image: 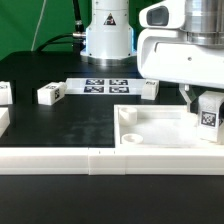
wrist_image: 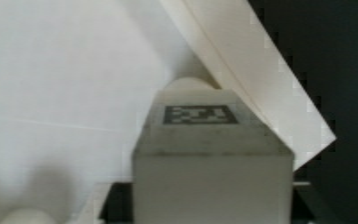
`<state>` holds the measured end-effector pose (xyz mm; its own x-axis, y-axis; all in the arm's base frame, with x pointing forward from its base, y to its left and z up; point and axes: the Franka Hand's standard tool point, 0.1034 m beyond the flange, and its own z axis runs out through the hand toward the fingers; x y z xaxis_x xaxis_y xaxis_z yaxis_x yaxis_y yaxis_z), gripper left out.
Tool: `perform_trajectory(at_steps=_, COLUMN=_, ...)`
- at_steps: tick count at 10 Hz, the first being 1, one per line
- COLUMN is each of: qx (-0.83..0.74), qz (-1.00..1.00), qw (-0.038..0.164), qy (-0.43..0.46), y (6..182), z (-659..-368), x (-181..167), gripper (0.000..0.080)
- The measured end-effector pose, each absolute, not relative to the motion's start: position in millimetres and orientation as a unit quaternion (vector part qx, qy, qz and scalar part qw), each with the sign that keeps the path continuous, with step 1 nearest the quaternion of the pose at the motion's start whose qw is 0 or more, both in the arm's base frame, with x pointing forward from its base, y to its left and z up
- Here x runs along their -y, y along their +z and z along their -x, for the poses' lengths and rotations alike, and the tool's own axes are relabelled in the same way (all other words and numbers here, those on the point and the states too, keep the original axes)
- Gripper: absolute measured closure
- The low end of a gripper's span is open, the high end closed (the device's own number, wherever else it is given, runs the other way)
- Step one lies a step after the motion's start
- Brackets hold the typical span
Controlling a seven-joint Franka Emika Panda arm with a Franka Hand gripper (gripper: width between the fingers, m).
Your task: Assemble one leg
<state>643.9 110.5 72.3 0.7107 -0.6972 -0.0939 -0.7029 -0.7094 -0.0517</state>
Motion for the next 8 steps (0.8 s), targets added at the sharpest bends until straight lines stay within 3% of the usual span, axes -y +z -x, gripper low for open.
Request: perform_trajectory(at_steps=8, qx=-0.676, qz=0.735, qw=0.04, qy=0.05, y=70.5, z=-639.2, x=-106.9, gripper=0.0508)
